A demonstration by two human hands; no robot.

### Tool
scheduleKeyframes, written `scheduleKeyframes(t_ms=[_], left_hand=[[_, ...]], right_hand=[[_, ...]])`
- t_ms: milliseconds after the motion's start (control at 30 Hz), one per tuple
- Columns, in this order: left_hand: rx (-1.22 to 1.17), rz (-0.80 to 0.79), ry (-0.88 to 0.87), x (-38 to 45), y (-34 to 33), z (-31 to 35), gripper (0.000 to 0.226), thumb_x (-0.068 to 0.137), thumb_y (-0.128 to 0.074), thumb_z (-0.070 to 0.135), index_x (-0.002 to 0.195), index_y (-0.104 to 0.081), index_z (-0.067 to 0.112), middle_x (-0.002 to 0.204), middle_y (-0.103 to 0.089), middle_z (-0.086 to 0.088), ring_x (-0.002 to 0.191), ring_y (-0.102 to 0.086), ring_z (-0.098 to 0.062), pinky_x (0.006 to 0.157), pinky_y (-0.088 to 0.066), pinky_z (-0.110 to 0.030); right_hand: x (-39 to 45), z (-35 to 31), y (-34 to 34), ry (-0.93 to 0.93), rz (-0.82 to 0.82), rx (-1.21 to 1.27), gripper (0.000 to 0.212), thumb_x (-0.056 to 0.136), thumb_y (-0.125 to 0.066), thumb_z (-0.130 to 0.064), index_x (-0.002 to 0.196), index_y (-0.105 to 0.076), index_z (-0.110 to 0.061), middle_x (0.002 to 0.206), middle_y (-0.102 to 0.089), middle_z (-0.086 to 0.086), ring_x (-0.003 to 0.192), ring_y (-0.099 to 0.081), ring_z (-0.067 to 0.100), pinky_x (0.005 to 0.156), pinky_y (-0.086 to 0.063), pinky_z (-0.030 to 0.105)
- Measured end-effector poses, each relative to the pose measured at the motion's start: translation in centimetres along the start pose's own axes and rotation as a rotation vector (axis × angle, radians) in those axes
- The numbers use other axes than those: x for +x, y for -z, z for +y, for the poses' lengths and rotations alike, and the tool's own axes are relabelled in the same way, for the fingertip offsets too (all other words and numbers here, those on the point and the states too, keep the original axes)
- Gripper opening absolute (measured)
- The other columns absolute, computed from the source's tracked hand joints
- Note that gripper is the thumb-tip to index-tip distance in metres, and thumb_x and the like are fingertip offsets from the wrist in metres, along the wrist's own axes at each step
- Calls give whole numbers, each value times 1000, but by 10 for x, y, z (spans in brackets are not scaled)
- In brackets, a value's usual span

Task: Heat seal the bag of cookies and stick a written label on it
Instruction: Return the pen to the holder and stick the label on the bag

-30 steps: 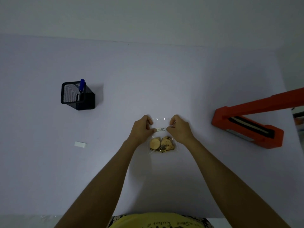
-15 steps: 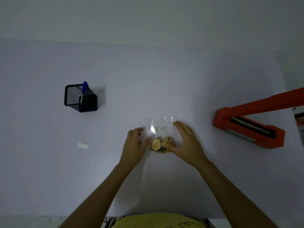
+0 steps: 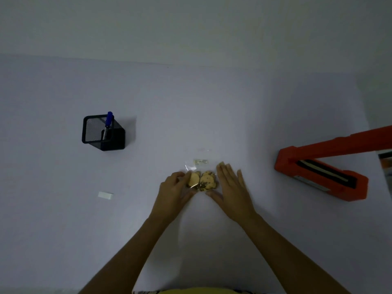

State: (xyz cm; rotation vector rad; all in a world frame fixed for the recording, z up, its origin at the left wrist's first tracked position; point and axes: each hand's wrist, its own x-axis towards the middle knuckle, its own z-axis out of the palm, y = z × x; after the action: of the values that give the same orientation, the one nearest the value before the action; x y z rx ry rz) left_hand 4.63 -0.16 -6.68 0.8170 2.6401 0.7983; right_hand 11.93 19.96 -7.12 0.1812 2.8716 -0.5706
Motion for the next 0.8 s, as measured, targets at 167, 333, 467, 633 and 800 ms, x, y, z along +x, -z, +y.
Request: scheduleKeyframes(t_ms=[167,333,467,633,800], left_hand=[[80,51,58,57,29,-26,64,83,-42,53,129,-55,10,122,-58,-14,103,-58,-32,82,-52,-42],[141,44,120,109,45,-42,55,86,-55,46,126,-56,8,125,-58,-14,106,-58,-33,86,-50,-43],[156,47,130,124,45,-40,51,86,-63,37,128,-55,9,126,-57,-14,107,-57,-34,87,-49,-43],[178,25,152,125,47,-35,56,89,-59,39,136,-46,11,135,-50,-13,116,-51,-33,93,-42,-44],[177,70,126,112,56,-19,59,89,-60,40,139,-43,14,134,-51,-12,117,-50,-31,96,-38,-44]], right_hand=[[77,-14,14,22,24,4,81,90,-40,-59,149,-21,-7,158,-21,11,147,-16,26,118,-7,48],[137,-17,27,49,12,-14,74,94,-45,-50,151,-17,-11,161,-12,7,147,-13,22,119,-6,46],[151,-13,32,48,4,19,76,95,-47,-46,152,-14,-9,161,-10,8,148,-11,19,119,-9,44],[144,-9,36,64,25,-15,83,92,-51,-47,152,-5,-12,161,-5,9,148,-4,26,119,-8,46],[116,-12,51,12,72,38,85,91,-54,-44,152,-4,-15,161,-2,10,149,2,25,119,-2,43]])
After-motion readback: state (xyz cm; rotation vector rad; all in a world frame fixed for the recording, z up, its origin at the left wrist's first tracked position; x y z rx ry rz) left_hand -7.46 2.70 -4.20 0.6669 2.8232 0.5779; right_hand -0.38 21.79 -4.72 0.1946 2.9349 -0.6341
